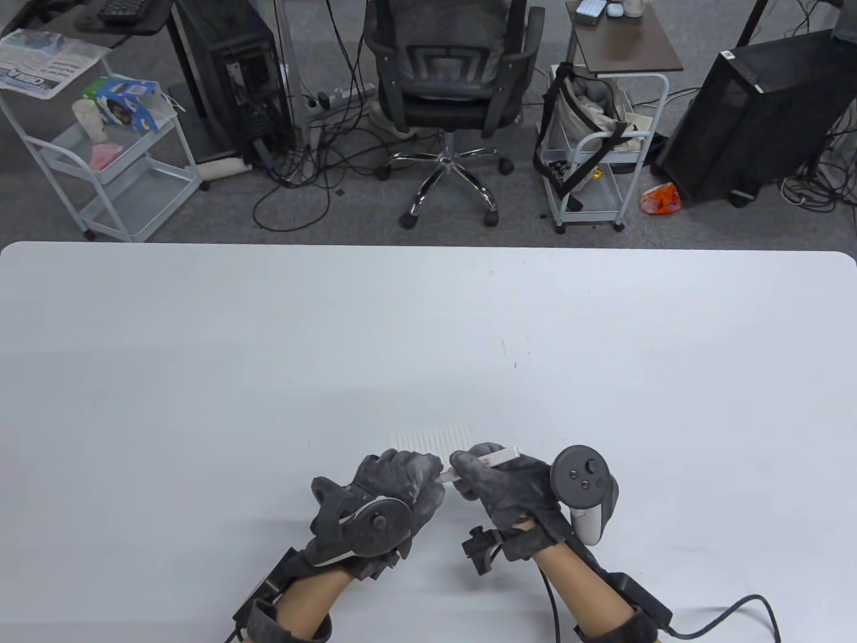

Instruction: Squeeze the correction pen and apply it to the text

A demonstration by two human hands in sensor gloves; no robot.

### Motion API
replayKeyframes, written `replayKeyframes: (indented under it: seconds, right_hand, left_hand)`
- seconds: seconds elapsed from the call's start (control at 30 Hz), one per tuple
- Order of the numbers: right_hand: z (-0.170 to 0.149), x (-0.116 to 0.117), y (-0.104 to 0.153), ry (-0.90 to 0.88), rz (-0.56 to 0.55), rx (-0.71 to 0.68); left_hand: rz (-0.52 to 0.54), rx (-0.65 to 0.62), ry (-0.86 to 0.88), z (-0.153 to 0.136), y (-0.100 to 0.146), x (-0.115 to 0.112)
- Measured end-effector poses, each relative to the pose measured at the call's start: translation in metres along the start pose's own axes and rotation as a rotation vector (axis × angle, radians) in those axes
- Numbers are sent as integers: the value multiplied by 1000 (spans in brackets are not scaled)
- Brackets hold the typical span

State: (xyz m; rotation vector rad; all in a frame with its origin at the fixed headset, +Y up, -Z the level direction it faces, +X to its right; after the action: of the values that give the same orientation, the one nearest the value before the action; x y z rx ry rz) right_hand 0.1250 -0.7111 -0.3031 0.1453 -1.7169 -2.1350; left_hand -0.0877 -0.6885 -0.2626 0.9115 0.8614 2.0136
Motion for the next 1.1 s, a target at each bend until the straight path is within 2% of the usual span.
replayKeyframes:
  seconds: [0.2, 0.3, 0.4, 0.47, 0.57, 0.67, 0.73, 0.87, 1.0, 1.1]
  right_hand:
    - [4, -45, -1, 78, -143, -22]
    - [10, -67, 1, 277, -211, -50]
    - [16, -76, 1, 537, -197, -64]
    - [14, -78, 3, 737, -143, 1]
    - [5, -79, 7, 905, -111, 73]
    - [-14, -74, 11, 896, -86, 101]
    - [-25, -70, 9, 957, -1, 190]
    - [-32, -65, 10, 1031, -31, 199]
    - [-34, -63, 10, 1092, -19, 225]
    - [-36, -65, 10, 1056, -29, 231]
  left_hand:
    - [-82, 18, -107, -23, 0, -9]
    - [-152, -10, -190, -27, 0, -20]
    - [-249, -45, -225, -26, 2, -32]
    - [-317, -55, -239, -25, 3, -40]
    - [-420, -68, -265, -21, 6, -52]
    - [-520, -64, -301, -19, 11, -61]
    - [-575, -52, -325, -21, 14, -65]
    - [-632, -30, -333, -27, 18, -68]
    - [-636, -39, -379, -29, 19, -69]
    - [-636, -64, -425, -25, 19, -71]
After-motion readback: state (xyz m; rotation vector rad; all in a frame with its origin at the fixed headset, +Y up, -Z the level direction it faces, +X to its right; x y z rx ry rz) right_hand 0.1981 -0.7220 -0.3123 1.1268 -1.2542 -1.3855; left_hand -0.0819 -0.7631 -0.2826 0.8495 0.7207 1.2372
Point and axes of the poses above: the tracker on the back of each hand, its own z axis roughly to the thumb side, its own y axis roughly from the fingertips to the wrist, x = y × z, the point moved 2 cm from there along -y, roughly from the wrist to the fingertips, and after that the axes turned 7 degrees about z, right-handed, at the moved point
